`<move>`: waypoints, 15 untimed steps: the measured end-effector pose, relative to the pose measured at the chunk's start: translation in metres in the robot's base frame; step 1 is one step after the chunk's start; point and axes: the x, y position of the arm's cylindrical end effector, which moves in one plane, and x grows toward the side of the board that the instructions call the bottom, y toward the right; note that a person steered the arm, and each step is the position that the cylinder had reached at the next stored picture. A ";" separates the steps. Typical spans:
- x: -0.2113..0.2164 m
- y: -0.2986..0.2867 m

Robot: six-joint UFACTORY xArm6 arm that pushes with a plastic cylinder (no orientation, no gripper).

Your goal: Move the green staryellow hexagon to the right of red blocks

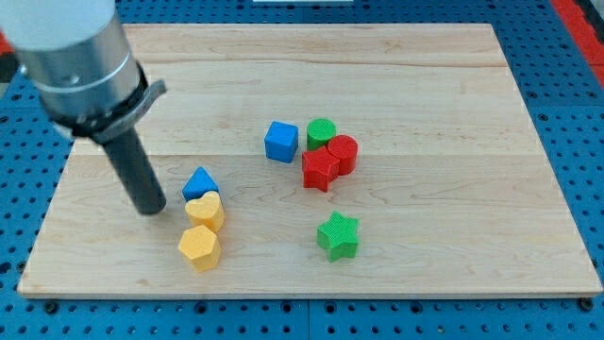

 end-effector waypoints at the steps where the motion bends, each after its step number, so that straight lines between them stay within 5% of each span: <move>1: 0.042 0.017; 6: 0.016 0.236; 8: 0.041 0.266; 10: -0.026 0.300; 12: -0.062 0.298; 14: 0.058 0.239; 15: 0.067 0.130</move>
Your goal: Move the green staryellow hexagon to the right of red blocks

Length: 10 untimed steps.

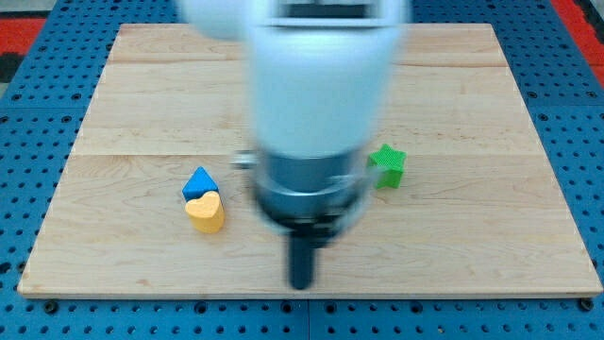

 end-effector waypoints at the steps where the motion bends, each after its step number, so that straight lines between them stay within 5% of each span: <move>1: -0.028 -0.011; 10: -0.072 0.104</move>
